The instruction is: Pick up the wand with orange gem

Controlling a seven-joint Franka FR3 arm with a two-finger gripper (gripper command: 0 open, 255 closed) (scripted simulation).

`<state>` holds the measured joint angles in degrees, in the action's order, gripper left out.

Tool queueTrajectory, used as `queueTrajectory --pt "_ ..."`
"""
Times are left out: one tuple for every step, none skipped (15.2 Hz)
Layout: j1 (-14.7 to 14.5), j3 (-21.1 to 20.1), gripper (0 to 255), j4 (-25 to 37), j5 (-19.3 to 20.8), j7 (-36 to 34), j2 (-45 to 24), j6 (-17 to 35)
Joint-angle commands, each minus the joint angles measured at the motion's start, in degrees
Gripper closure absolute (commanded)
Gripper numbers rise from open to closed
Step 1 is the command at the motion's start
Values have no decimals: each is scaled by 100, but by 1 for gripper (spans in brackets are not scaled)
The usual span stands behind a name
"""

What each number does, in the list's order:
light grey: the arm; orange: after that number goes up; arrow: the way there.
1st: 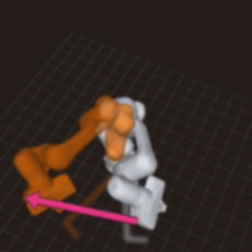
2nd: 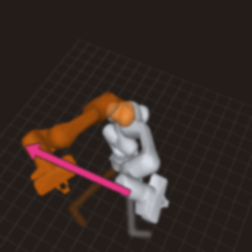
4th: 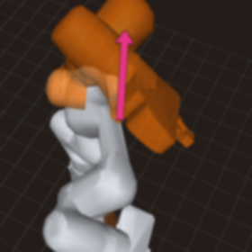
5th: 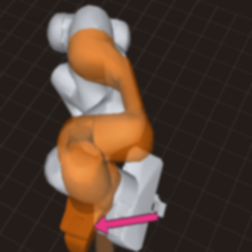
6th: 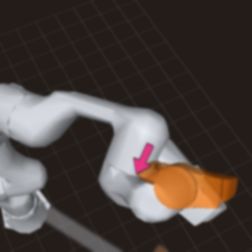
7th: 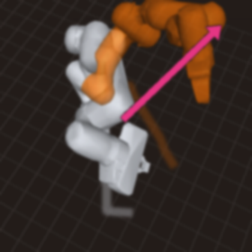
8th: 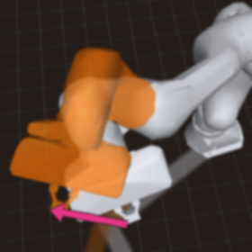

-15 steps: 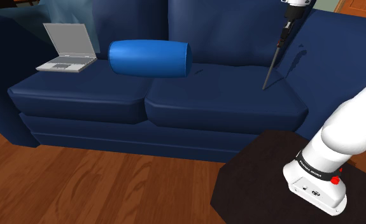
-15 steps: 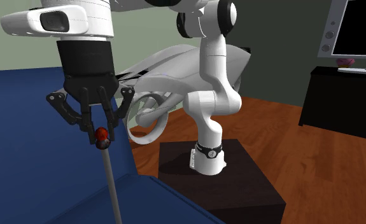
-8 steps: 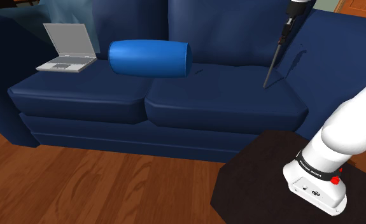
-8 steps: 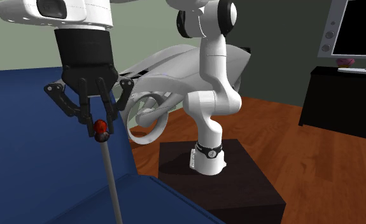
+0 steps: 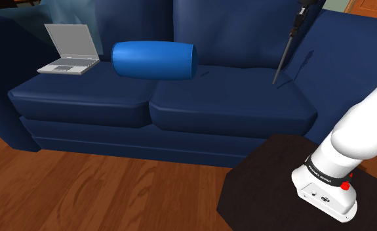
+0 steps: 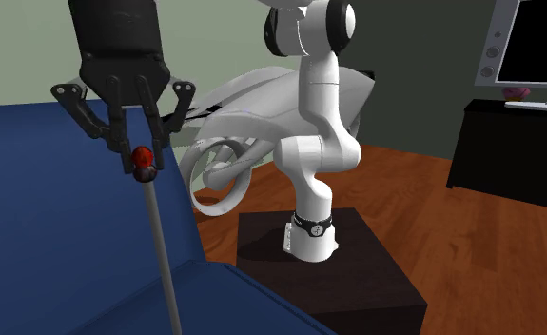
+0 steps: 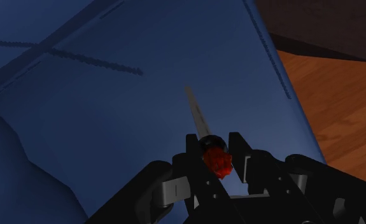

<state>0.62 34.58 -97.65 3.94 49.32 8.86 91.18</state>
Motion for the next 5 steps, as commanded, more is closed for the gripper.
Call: queueTrajectory --pt "-4 3 255 201 -20 12 -37 -172" --pt "-5 8 255 307 -36 24 -66 -253" --pt "-5 15 255 414 -53 36 -97 -335" --pt "-5 16 255 431 -55 38 -101 -347" --pt "-5 16 255 430 -55 38 -101 -347"
